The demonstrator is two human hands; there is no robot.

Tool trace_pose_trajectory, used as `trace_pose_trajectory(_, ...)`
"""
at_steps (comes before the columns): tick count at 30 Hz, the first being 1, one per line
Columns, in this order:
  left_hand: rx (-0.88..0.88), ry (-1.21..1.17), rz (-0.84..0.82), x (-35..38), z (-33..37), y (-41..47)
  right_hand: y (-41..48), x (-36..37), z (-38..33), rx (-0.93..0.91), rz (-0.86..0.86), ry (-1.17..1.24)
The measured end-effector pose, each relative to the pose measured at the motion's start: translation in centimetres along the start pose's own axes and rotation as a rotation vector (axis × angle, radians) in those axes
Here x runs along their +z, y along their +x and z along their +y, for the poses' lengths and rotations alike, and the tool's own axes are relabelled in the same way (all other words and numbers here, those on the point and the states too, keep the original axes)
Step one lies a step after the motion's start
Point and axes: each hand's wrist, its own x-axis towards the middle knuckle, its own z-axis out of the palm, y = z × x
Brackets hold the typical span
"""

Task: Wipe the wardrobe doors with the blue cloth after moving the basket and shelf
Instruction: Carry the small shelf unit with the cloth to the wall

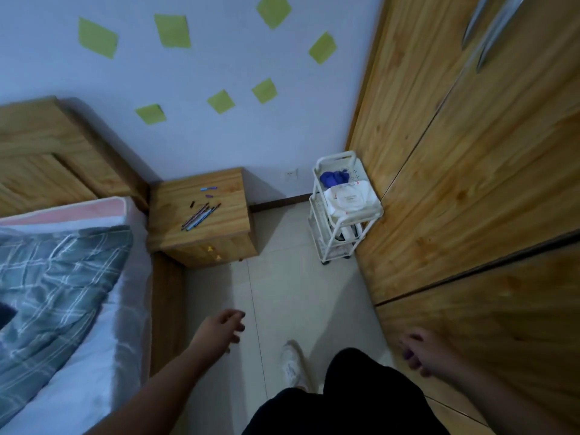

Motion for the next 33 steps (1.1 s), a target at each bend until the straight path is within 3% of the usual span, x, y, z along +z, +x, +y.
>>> trace_pose_trajectory(6, 0.086, 0.036, 0.053, -3.5, 10.3, 7.3, 2.0, -1.7, -0.9, 0.117, 0.013, 0.07)
trace_pose_trajectory(14, 0.074, 0.203, -0.007, -3.0, 18.6, 15.3, 10.1, -6.0, -9.5, 0.145, -0.097, 0.181)
trace_pose_trajectory(23, -0.102, 0.312, -0.121, -5.3, 20.5, 20.8, 15.9, -11.6, -24.0, -0.154, 0.091, 0.075)
trace_pose_trajectory(29, -0.103, 0.29, -0.118, -7.1, 25.0, 27.5, 18.3, -13.1, -30.5, -0.146, 0.19, 0.177)
trace_pose_trajectory(33, 0.026, 0.402, -0.164, -8.2, 30.0, 33.1, 19.3, -12.3, -31.8, -0.062, 0.183, 0.177)
